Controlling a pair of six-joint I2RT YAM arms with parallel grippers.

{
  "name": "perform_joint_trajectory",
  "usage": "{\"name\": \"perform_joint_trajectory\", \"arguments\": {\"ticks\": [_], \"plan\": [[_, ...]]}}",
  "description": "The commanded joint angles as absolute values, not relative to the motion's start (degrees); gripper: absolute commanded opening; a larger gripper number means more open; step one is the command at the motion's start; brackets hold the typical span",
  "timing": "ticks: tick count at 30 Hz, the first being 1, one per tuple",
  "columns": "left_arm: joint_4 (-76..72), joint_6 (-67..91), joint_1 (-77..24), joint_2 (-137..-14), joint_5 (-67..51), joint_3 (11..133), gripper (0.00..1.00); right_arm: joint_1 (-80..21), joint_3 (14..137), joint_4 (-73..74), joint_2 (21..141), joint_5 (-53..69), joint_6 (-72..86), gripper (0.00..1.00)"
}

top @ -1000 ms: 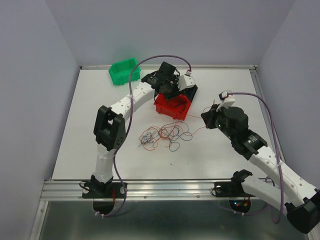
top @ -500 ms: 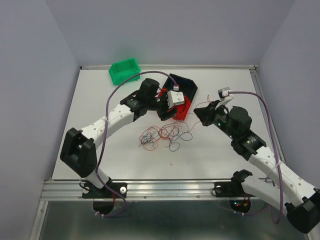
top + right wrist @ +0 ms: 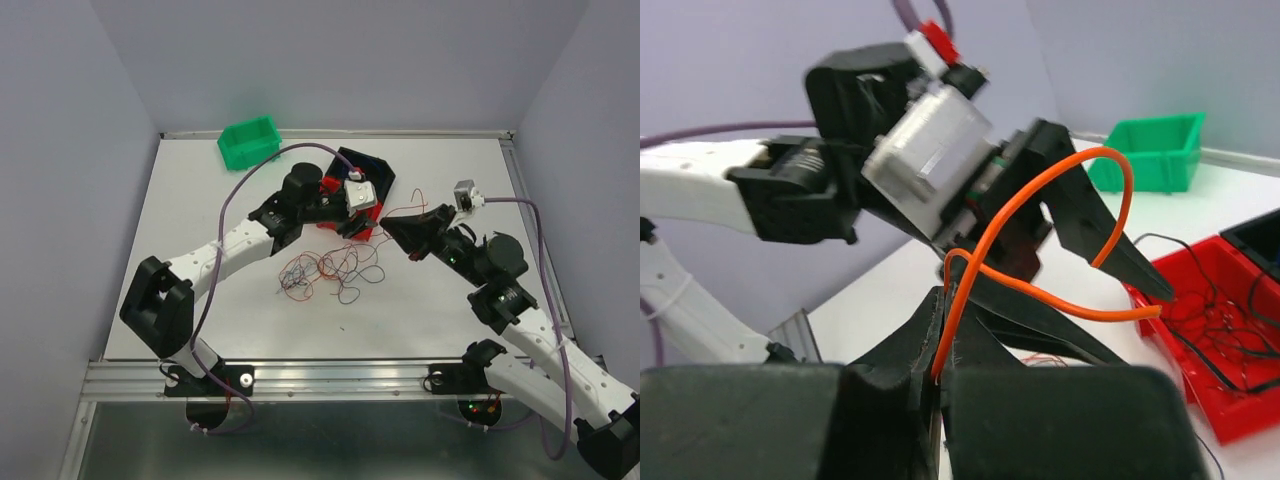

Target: Untangle the cables

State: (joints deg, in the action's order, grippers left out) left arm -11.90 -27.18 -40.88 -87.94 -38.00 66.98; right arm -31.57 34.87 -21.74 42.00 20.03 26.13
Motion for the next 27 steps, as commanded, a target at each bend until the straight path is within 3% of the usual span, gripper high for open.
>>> {"name": "perform_joint_trajectory", "arguments": {"ticks": [1,7,18,22,27], "plan": [[-18.5,-22.9,-41.9,-91.0,-38.6,67.8,0.58,-31.6,38.3,-31.2,41.4,22.3,30.4,0.01],[-22.1,-23.5,-42.2,-90.1,-41.0,62.1,0.51,-31.6,49.8,-31.0,46.2,20.2,33.0,0.00],[-18.9,-26.0,-42.4,-84.0,-51.8,54.4,0.51,-31.6,78.1,-31.3,55.4,7.7,34.3,0.01],[-17.2,-27.3,-43.9,-80.9,-56.6,52.6,0.54,-31.6,83.7,-31.4,57.3,3.8,33.3,0.01],[-20.5,-21.9,-46.0,-77.3,-50.7,51.5,0.59,-31.6,88.6,-30.4,58.8,4.1,35.2,0.01]]}}
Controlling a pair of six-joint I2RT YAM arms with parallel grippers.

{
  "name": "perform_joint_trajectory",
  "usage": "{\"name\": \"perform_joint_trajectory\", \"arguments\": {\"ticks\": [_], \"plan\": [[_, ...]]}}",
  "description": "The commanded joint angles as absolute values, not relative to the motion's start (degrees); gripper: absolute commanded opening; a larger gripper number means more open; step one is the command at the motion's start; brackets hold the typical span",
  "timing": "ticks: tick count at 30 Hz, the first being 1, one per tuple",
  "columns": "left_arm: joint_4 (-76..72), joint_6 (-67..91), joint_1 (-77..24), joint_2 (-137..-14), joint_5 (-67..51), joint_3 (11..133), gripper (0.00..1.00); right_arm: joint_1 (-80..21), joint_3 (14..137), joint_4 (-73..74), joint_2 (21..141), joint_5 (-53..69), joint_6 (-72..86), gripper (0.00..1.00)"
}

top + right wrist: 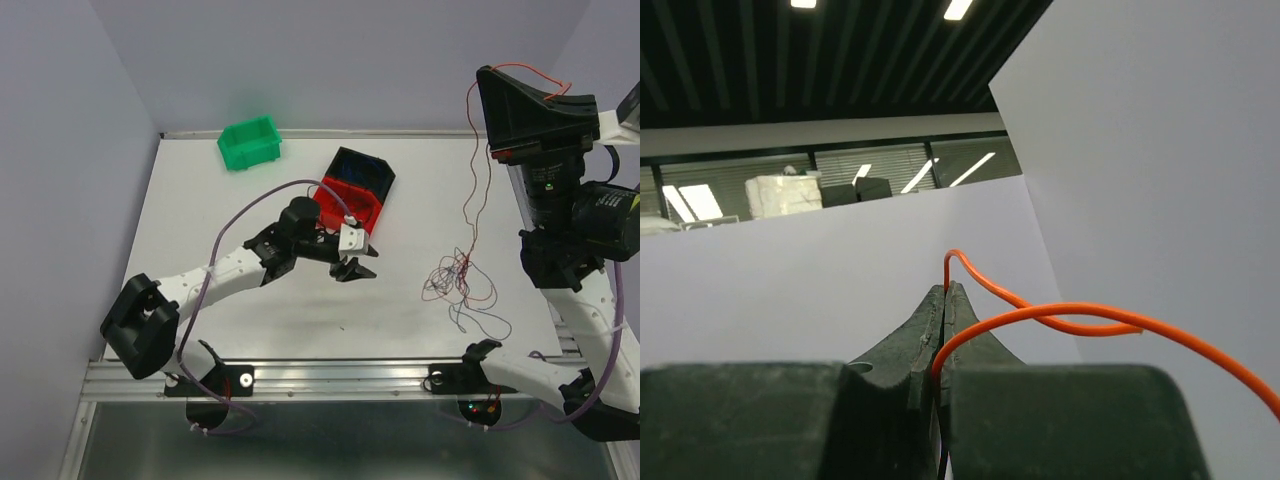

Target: Untangle the cables

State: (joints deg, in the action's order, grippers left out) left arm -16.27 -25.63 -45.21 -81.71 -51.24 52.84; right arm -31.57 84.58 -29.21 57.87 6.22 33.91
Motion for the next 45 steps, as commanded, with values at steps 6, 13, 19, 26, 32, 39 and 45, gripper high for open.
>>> {"name": "perform_joint_trajectory", "arguments": {"ticks": [6,13,19,26,32,39,45], "plan": [[-31.3,-15.3,-46.1,-69.5,-44.1,47.5,0.68,-31.6,86.3,-30.4,57.9,3.1,35.3,0.01],[-32.5,-9.0,-46.1,-70.8,-41.0,56.6,0.71,-31.6,83.0,-31.0,57.9,3.3,36.2,0.01],[-33.7,-6.7,-46.1,-75.2,-41.0,62.9,0.73,-31.6,82.4,-33.7,61.4,6.4,39.6,0.01],[-32.0,-8.2,-46.4,-83.2,-39.2,68.2,0.72,-31.6,83.5,-36.1,65.5,8.9,42.8,0.00],[-27.2,-9.7,-47.7,-92.4,-31.1,70.0,0.65,-31.6,89.4,-36.1,68.3,10.4,44.6,0.01],[-25.8,-10.6,-49.0,-98.1,-30.8,67.8,0.57,-31.6,100.6,-36.3,69.9,5.0,44.0,0.01],[-25.9,-11.1,-52.0,-99.6,-30.5,66.1,0.57,-31.6,120.5,-36.3,74.9,-6.6,34.8,0.01]]}}
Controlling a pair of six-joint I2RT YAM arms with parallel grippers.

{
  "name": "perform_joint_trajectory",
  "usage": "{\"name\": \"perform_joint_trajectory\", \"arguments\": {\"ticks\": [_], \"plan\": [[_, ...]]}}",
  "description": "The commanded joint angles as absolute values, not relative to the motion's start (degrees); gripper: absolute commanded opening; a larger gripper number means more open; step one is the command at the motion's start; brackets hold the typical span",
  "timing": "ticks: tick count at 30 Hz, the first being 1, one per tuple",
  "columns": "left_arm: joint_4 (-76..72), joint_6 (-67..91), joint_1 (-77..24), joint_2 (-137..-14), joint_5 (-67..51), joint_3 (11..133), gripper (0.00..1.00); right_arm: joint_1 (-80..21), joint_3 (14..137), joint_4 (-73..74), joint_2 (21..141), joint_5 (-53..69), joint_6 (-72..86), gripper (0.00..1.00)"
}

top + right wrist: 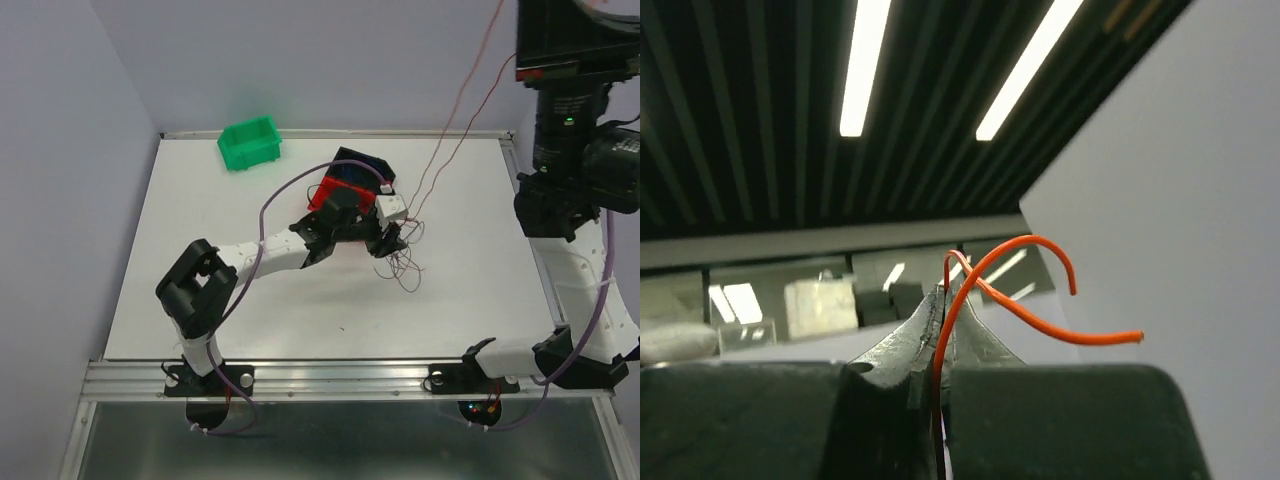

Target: Untangle the cables

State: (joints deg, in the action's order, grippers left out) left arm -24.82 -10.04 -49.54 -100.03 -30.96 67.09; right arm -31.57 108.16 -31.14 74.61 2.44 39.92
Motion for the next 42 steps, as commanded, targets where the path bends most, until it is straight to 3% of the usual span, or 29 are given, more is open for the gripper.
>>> {"name": "perform_joint_trajectory", "arguments": {"ticks": [1,6,8,10,11,13,18,23,29,34,38,42], "plan": [[-25.8,-11.2,-52.6,-100.3,-30.2,65.9,0.57,-31.6,122.8,-36.2,75.6,-8.8,33.6,0.01],[-24.4,-12.5,-56.9,-104.7,-27.5,66.4,0.56,-31.6,134.6,-31.5,79.8,-11.0,30.4,0.01],[-23.7,-12.9,-58.6,-106.6,-25.3,67.1,0.45,-31.6,133.3,-31.1,78.8,-11.7,30.0,0.01],[-23.9,-12.9,-59.1,-106.6,-24.8,67.3,0.28,-31.6,129.8,-31.1,75.8,-11.7,30.2,0.01],[-24.3,-12.7,-59.0,-106.4,-24.9,67.5,0.11,-31.6,126.6,-32.0,74.8,-11.9,30.1,0.00],[-24.3,-12.4,-59.1,-106.2,-23.9,67.7,0.00,-31.6,125.3,-32.3,73.7,-13.0,28.4,0.01],[-14.3,-11.2,-59.3,-112.7,-20.2,74.3,0.00,-31.6,131.3,-31.7,76.2,-19.6,23.0,0.01],[-3.7,-7.3,-60.2,-121.1,-13.5,83.9,0.00,-31.6,129.4,-34.8,73.0,-23.6,22.3,0.01],[-2.8,-7.0,-59.9,-118.9,-10.1,84.0,0.00,-31.6,123.7,-34.7,67.1,-22.7,22.0,0.01],[-3.8,-9.6,-59.9,-111.2,-10.1,80.4,0.18,-31.6,115.3,-35.8,63.3,-23.6,23.5,0.01],[-5.6,-11.9,-58.6,-102.5,-11.9,74.4,0.53,-31.6,109.7,-35.9,61.4,-25.4,23.5,0.01],[-4.7,-15.0,-57.5,-93.4,-13.0,70.9,0.64,-31.6,101.9,-36.3,59.3,-25.6,25.5,0.00]]}}
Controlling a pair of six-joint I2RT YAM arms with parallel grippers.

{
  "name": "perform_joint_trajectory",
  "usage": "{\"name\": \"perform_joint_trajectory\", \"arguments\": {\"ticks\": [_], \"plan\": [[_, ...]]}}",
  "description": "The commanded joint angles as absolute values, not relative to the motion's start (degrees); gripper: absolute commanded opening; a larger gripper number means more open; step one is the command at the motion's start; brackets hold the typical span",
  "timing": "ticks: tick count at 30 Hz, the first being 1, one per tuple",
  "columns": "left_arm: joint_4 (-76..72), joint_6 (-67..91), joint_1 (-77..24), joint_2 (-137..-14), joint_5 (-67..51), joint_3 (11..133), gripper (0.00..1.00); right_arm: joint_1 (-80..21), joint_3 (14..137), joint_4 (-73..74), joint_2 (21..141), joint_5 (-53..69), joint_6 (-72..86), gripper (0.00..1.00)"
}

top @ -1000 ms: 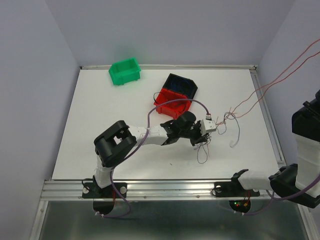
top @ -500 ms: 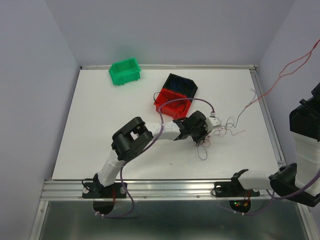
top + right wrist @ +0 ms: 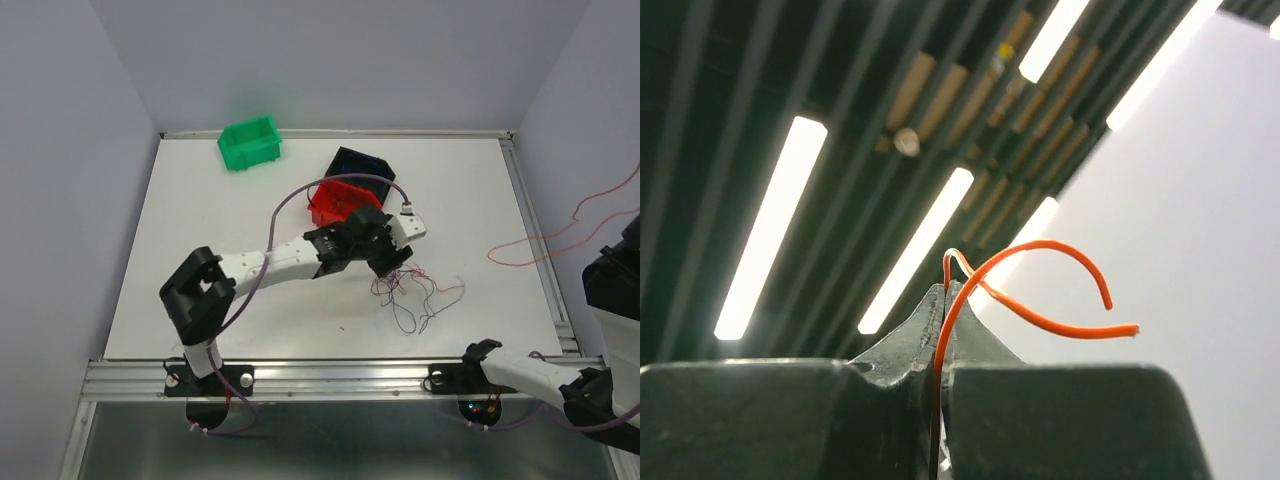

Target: Untangle the cables

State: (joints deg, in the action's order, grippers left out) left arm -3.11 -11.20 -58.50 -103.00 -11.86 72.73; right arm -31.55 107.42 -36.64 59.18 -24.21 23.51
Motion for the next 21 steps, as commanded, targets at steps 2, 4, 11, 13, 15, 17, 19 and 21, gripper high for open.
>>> {"name": "perform_joint_trajectory", "arguments": {"ticks": [2,4,11,13,15,17,19,21], "plan": [[-4.4,-16.3,-57.4,-88.0,-12.7,68.9,0.68,-31.6,99.2,-36.6,58.6,-25.2,27.5,0.01],[-3.8,-17.8,-57.2,-82.9,-12.1,67.8,0.83,-31.6,94.6,-37.3,57.7,-24.5,30.3,0.01],[-11.2,-17.8,-56.7,-70.6,-13.9,62.7,0.87,-31.6,83.9,-40.9,57.2,-23.2,38.7,0.01],[-14.8,-16.0,-55.9,-65.7,-10.6,60.2,0.90,-31.6,81.8,-39.5,57.6,-19.6,40.4,0.01],[-18.1,-14.4,-53.5,-62.6,-7.8,58.2,0.96,-31.6,79.6,-36.9,57.7,-16.6,42.3,0.00],[-18.7,-12.9,-50.6,-59.6,-9.8,58.6,0.99,-31.6,77.4,-36.0,57.4,-15.1,44.4,0.00],[-15.4,-12.0,-46.3,-59.8,-14.4,61.1,0.99,-31.6,73.9,-35.9,57.6,-12.6,46.4,0.01],[-13.3,-11.9,-44.1,-60.6,-18.8,63.9,0.99,-31.6,72.0,-36.1,58.3,-10.5,47.8,0.01]]}}
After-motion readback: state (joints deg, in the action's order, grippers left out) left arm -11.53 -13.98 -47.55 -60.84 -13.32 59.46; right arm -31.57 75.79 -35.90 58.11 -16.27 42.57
